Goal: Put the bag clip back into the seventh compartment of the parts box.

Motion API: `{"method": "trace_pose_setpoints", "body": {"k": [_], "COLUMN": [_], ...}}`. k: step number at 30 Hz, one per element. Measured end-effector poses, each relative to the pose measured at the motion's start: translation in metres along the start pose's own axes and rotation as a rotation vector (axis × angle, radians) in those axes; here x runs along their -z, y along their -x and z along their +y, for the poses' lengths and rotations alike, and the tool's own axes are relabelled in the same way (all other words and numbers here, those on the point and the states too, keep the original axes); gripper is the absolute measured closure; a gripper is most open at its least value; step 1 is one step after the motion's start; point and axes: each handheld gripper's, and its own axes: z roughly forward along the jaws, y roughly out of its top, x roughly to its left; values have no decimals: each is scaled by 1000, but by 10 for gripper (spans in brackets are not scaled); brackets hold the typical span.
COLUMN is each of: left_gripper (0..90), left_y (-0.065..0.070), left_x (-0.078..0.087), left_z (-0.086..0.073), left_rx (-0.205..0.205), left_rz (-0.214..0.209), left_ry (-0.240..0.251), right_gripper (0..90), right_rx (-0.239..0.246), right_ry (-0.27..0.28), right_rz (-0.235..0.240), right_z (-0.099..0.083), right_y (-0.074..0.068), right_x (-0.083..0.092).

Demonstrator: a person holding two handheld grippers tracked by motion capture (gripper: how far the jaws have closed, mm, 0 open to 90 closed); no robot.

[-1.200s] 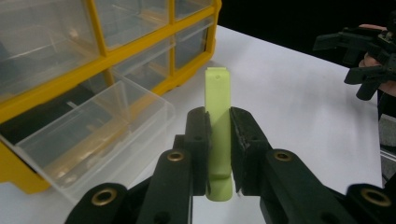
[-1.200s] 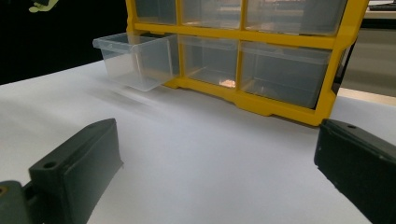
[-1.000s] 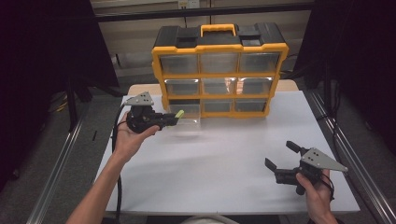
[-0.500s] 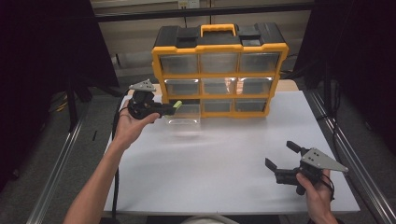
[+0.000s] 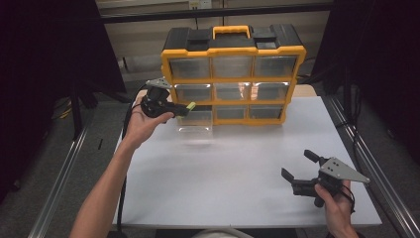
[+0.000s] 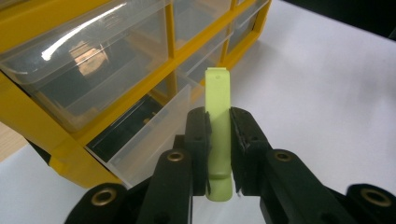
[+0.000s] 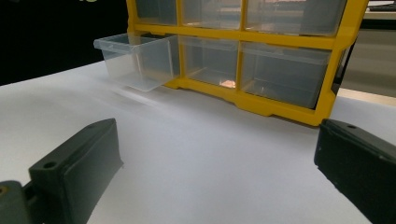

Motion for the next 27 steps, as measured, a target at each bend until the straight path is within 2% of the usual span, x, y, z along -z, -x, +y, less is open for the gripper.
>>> {"method": "trace_pose_setpoints", "body": {"k": [5, 7, 9, 12, 13, 14, 16, 17, 19, 20, 26, 27], "left_gripper": [785, 785, 785, 785, 785, 785, 785, 785, 785, 785, 785, 785], "left_y": [-3, -4, -6, -8, -9, -11, -12, -16, -15, -18, -19, -19], "left_x": [-5, -9, -11, -14, -15, -15, -18, -16, -20, -19, -30, -32], "left_z": [8, 10, 12, 14, 15, 16, 15, 16, 14, 15, 11, 11], "left_rx": [-12, -3, -14, -1, 6, -3, 7, -32, 3, -37, -15, -13], "left_rz": [-3, 3, 1, 13, 30, 34, 40, 23, 31, 20, 30, 20], "left_ry": [-31, -43, -69, -95, -96, -114, -104, -151, -128, -173, -200, -200], "right_gripper": [1, 1, 1, 1, 1, 1, 1, 1, 1, 1, 1, 1], "right_rx": [-1, 0, 0, 0, 0, 1, 2, 1, 3, 2, 0, 3], "right_ry": [1, -2, -1, 0, 0, 0, 0, 1, -1, -2, -2, -2], "right_rz": [-4, 2, 0, 0, 0, 0, 3, 4, 2, 2, 2, 4], "right_z": [0, 0, 0, 0, 0, 0, 0, 0, 0, 0, 0, 0], "right_y": [0, 0, 0, 0, 0, 0, 0, 0, 0, 0, 0, 0], "right_x": [-1, 0, 0, 0, 0, 0, 0, 0, 0, 0, 0, 0]}}
